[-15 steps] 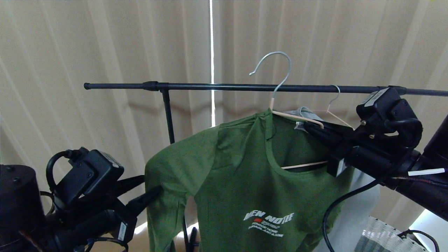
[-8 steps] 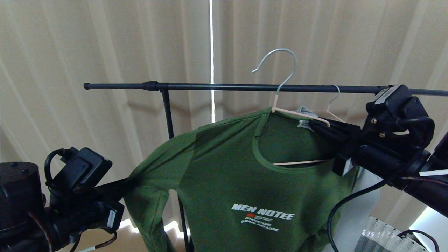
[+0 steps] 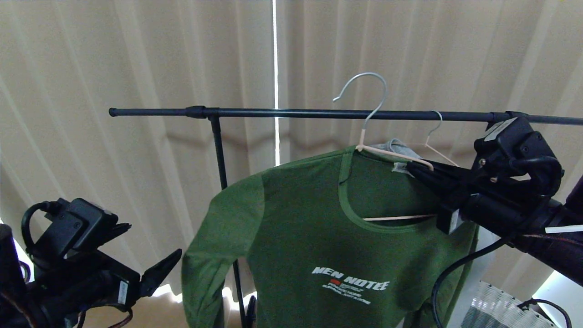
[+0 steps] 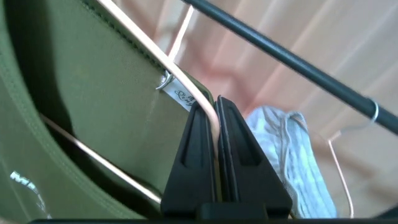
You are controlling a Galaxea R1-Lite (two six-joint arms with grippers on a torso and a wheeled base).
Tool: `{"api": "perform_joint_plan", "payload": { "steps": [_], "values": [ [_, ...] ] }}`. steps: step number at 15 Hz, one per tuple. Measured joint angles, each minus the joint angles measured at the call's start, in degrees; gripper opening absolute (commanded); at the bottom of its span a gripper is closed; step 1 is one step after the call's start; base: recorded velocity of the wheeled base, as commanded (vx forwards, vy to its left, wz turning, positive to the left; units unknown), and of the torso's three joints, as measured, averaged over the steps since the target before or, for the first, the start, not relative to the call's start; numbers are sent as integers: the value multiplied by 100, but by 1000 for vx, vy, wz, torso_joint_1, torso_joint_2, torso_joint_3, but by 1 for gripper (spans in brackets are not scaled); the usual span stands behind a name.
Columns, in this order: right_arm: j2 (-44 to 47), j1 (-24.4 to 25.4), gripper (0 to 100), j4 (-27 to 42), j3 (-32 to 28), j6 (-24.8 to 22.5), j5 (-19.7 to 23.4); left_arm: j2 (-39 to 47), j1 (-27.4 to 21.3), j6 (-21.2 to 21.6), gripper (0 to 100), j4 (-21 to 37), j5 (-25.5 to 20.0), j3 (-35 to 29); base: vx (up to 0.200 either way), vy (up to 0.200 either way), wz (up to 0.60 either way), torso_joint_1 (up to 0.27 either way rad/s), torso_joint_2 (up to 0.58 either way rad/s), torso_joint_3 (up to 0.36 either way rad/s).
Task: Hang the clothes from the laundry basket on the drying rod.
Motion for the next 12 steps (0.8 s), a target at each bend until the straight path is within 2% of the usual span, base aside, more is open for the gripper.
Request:
{"api": "perform_joint_plan", "payload": {
  "steps": [3, 4, 6, 7, 10, 12],
  "values": [
    [6, -66, 0, 96, -46, -6, -184, -510, -22, 15, 100, 9, -44, 190, 0, 0, 0, 0, 0, 0],
    [15, -149, 0, 105, -52, -9, -202, -714, -52, 15, 100, 11, -194, 243, 0, 0, 0, 0, 0, 0],
    [28, -355, 0, 118, -51, -9, -208, -1156, -149, 2, 100, 85, -869, 311, 0, 0, 0, 0, 0, 0],
    [30, -468, 0, 123, -35, -9, -208, -1315, -160, -11, 100, 173, -1025, 311, 0, 0, 0, 0, 0, 0],
    [22, -629, 0, 441, 0, -11, -283, -1530, -57, -119, 100, 195, -1031, 293, 0, 0, 0, 0, 0, 0],
    [-28, -656, 0, 1104, -30, -5, -542, -1582, 266, -265, 100, 195, -1034, 325, 0, 0, 0, 0, 0, 0]
  ]
}}
